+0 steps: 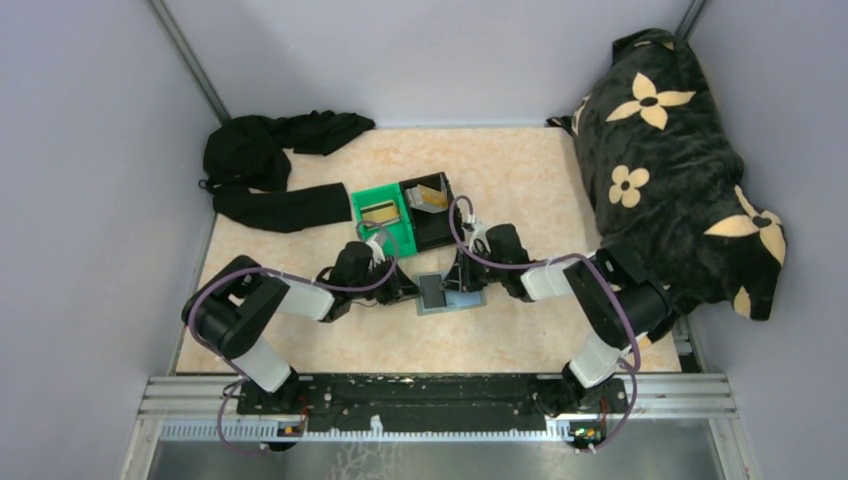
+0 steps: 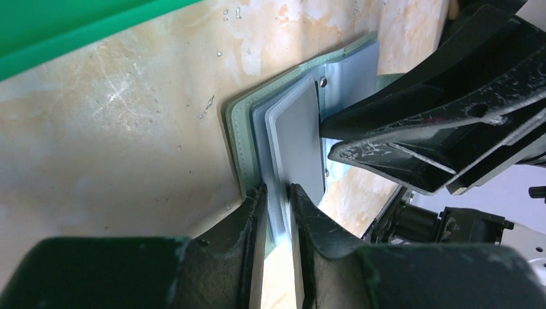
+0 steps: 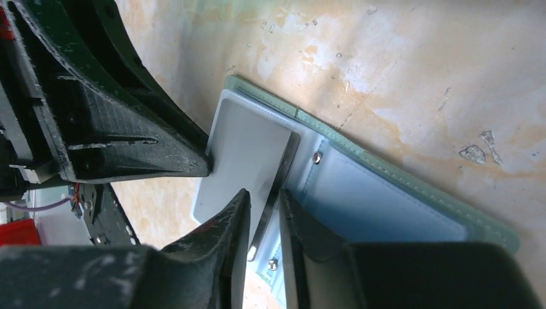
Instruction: Take the credit cards out of the card holder
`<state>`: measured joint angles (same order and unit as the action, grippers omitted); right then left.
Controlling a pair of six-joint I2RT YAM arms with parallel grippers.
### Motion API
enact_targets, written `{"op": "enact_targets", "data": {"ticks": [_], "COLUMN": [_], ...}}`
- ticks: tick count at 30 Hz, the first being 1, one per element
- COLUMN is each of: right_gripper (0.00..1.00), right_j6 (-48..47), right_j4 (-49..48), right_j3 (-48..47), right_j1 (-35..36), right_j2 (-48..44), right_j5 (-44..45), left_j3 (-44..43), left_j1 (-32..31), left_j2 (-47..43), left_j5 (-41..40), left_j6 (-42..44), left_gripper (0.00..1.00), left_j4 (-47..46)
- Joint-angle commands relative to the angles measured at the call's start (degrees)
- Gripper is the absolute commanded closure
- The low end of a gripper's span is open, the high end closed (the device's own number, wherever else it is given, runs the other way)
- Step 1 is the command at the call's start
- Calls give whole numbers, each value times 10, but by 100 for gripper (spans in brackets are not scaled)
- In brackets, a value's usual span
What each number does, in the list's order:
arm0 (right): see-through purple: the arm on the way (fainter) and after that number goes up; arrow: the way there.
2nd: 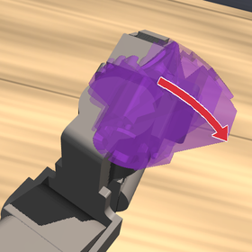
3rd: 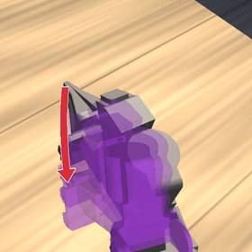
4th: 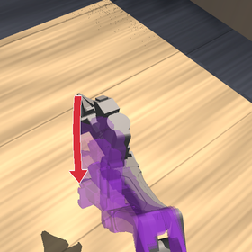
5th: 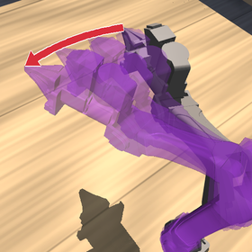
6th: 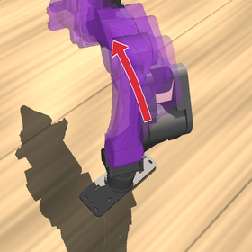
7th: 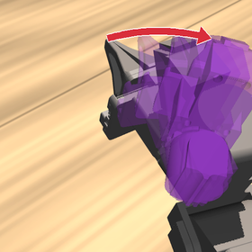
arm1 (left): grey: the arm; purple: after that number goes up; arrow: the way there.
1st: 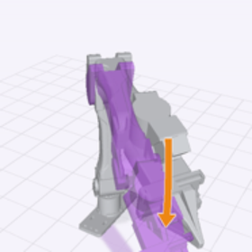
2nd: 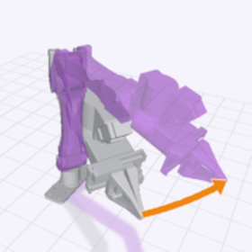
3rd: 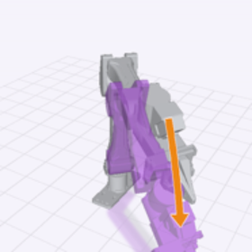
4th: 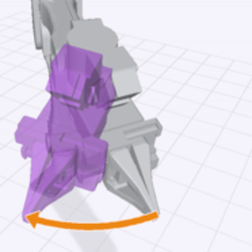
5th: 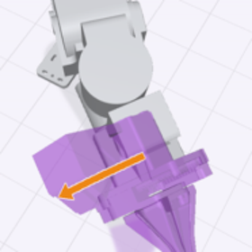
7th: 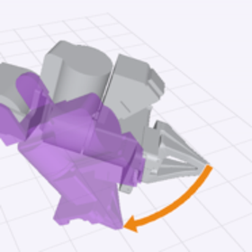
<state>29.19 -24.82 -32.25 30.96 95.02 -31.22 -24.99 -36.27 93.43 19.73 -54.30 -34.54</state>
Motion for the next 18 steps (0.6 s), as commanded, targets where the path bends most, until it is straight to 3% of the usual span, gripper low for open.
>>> {"op": "enact_targets", "data": {"ticks": [1,5,8,18], "right_gripper": [73,77,100,100], "right_j6": [-8,-13,-15,-22], "right_j4": [6,34,68,59], "right_j3": [7,8,8,8], "right_j1": [1,0,-5,-18], "right_j2": [-42,-86,-108,-63], "right_j5": [14,47,100,74], "left_j3": [-1,0,0,-16], "left_j1": [-7,-6,-6,-6], "left_j2": [18,8,-7,-40], "left_j5": [-2,-8,-18,7], "left_j6": [5,10,18,20], "left_gripper": [74,74,74,75], "left_j4": [14,24,38,51]}}
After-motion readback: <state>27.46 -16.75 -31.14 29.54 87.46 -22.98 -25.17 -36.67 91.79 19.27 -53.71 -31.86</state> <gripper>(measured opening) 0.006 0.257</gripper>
